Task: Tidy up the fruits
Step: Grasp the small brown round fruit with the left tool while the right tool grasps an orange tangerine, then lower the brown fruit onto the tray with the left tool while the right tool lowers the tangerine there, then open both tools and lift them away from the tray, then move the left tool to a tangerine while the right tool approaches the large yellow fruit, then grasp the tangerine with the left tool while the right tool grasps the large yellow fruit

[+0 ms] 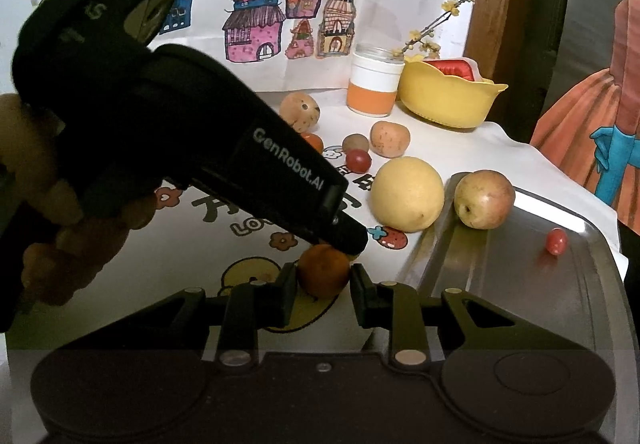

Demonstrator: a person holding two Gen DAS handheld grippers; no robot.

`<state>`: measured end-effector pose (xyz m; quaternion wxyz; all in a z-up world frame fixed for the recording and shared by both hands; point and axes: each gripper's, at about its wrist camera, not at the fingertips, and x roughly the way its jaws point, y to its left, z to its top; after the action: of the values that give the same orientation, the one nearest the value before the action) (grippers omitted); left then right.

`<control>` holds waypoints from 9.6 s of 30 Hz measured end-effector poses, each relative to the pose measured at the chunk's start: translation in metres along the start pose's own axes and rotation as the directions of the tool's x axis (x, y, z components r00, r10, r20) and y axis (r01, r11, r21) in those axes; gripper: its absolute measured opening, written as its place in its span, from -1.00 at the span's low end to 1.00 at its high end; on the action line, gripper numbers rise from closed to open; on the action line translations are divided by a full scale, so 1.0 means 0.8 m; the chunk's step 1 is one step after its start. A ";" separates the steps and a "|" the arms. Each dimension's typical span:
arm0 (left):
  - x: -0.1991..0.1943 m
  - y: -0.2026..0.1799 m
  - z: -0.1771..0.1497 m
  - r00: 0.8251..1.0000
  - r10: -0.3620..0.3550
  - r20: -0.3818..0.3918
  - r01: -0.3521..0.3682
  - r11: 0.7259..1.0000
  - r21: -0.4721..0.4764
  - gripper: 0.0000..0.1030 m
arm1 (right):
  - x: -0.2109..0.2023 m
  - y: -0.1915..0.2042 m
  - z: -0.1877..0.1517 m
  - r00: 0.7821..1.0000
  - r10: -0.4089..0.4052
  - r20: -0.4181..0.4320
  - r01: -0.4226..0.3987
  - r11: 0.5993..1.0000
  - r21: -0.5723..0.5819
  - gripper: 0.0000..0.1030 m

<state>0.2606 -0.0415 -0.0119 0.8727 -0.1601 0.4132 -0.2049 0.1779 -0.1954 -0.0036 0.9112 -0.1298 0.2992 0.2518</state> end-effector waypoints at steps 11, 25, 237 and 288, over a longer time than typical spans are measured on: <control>0.001 -0.009 0.001 0.999 0.045 0.016 -0.045 0.999 0.021 -0.45 | -0.012 -0.002 -0.008 1.000 0.005 0.011 -0.005 0.999 0.032 -0.41; -0.023 -0.033 -0.007 0.997 0.060 0.046 -0.063 0.996 0.056 -0.46 | -0.047 -0.005 -0.014 0.997 -0.020 0.079 0.014 0.997 0.073 -0.41; -0.031 0.051 0.036 0.894 0.412 0.176 -0.426 0.904 0.046 0.99 | 0.058 -0.031 0.066 0.985 -0.174 0.015 0.175 0.981 -0.088 0.99; 0.030 0.040 0.058 0.898 0.385 0.212 -0.423 0.890 0.172 0.20 | 0.095 -0.065 0.066 0.997 -0.069 -0.036 0.071 0.995 0.063 0.33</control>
<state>0.3183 -0.0206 -0.0137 0.9407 0.0075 0.3360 -0.0469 0.2838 -0.1892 -0.0040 0.9179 -0.1149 0.3179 0.2078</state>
